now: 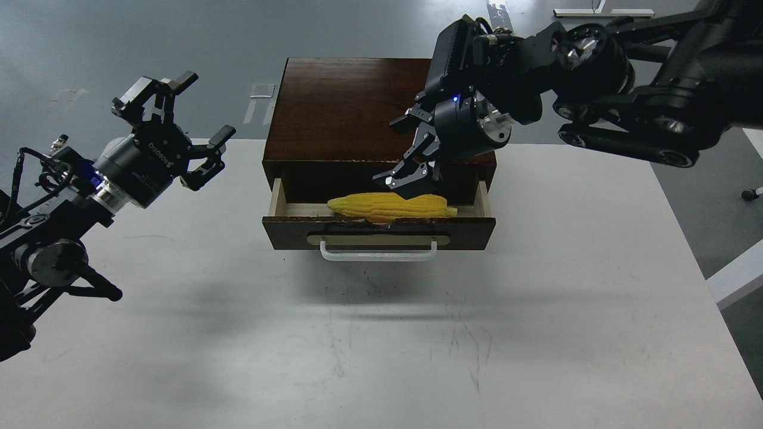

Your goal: Put corn in drawer with both arms

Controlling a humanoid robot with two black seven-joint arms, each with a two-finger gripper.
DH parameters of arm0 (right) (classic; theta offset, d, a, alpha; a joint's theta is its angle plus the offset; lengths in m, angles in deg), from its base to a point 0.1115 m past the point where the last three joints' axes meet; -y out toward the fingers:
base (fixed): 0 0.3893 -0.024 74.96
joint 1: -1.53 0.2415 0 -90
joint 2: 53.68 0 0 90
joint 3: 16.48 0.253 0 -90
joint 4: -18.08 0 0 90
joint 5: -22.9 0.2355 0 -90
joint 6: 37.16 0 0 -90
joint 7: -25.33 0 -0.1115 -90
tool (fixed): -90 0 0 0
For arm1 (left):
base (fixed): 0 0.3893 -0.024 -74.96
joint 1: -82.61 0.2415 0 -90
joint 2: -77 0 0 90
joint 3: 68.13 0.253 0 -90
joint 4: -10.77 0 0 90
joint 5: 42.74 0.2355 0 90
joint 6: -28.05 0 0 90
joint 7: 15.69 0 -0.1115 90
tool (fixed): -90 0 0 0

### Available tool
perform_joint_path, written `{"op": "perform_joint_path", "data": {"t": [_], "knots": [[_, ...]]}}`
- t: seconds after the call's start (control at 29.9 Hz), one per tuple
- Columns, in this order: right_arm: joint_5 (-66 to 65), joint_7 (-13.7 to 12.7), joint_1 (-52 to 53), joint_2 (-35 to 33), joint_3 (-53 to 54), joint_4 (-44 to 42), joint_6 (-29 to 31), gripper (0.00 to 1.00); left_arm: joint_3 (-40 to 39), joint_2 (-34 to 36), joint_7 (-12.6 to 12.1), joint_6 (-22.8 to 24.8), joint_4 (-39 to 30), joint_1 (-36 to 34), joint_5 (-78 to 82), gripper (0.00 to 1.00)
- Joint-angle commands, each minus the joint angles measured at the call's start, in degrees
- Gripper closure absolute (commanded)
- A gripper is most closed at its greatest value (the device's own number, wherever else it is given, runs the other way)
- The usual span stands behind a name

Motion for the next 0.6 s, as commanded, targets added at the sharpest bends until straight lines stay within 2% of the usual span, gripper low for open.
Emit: {"op": "perform_joint_path", "data": {"t": [0.0, 0.1, 0.23, 0.33, 0.4, 0.57], "knots": [[13.82, 0.0, 0.01, -4.55, 4.38, -0.47, 0.13, 0.0, -0.49, -0.1, 0.0, 0.06, 0.0, 0.0, 0.0, 0.02], [27.8, 0.0, -1.48, -10.61, 7.03, -0.47, 0.04, 0.0, -0.67, -0.19, 0.0, 0.06, 0.0, 0.09, 0.0, 0.02], [39.32, 0.0, -6.56, -17.64, 10.36, -0.56, -0.22, 0.0, -0.67, -0.36, 0.09, -0.02, 0.09, 0.09, 0.0, 0.02], [51.1, 0.0, -16.9, -23.8, 17.64, -0.65, -0.22, 0.0, -0.76, -0.54, 0.09, 0.06, 0.09, 0.18, 0.0, 0.02], [55.43, 0.0, -22.2, -25.04, 21.17, -0.73, -0.22, 0.0, -0.67, -0.63, 0.09, 0.06, 0.09, 0.27, 0.0, 0.02], [70.8, 0.0, -44.77, -25.32, 36.01, -2.83, -0.31, 0.0, -0.67, -1.94, 0.09, 0.06, 0.09, 0.36, 0.0, 0.02]]}}
